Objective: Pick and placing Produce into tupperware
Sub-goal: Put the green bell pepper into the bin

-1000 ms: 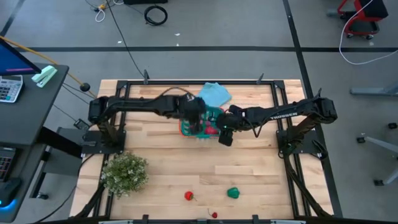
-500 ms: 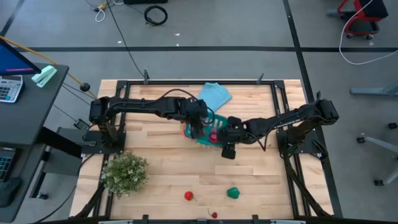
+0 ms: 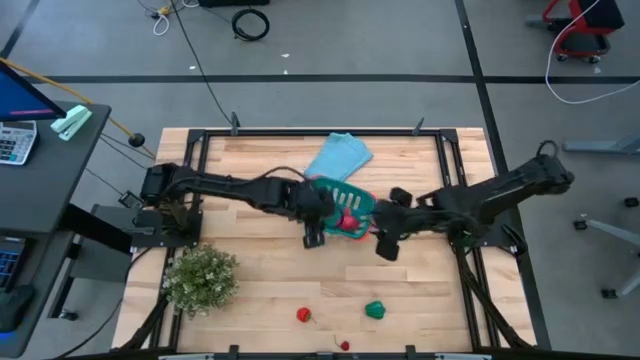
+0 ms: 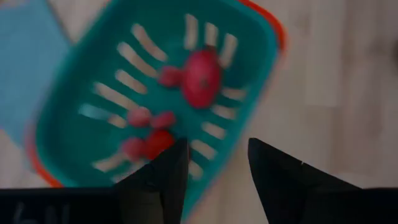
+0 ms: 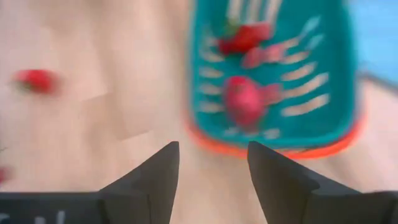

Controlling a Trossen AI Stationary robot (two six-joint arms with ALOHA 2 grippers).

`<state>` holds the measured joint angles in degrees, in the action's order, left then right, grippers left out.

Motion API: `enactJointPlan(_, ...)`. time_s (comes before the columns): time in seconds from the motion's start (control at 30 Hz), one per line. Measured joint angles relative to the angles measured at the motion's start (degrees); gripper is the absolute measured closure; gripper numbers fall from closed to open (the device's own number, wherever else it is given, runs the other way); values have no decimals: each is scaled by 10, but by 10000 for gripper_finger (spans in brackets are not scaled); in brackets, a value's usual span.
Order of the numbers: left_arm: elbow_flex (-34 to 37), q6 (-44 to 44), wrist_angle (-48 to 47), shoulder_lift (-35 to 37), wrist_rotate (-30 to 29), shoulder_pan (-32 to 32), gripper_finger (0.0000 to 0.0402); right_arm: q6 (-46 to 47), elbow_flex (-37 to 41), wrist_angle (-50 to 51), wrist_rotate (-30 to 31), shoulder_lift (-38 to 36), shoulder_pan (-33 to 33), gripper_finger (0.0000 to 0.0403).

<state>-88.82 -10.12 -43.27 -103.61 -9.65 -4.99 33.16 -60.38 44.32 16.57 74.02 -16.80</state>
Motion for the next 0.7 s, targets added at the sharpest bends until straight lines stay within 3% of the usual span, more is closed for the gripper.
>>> enactJointPlan(0.17, 0, -24, -21, 0, 8, -55, 227, 35, 20, -6, -51, -27, -98, 204)
enactJointPlan(0.4, 0, -32, -20, 0, 9, -137, 224, 38, 83, -131, -48, 44, -239, 204)
enactJointPlan(0.57, 0, -82, -15, 0, 8, -178, 225, 33, 104, -228, -46, 104, -284, 201)
enactJointPlan(0.7, 0, -124, -15, 0, 5, -199, 229, 56, 87, -248, -45, 156, -288, 189)
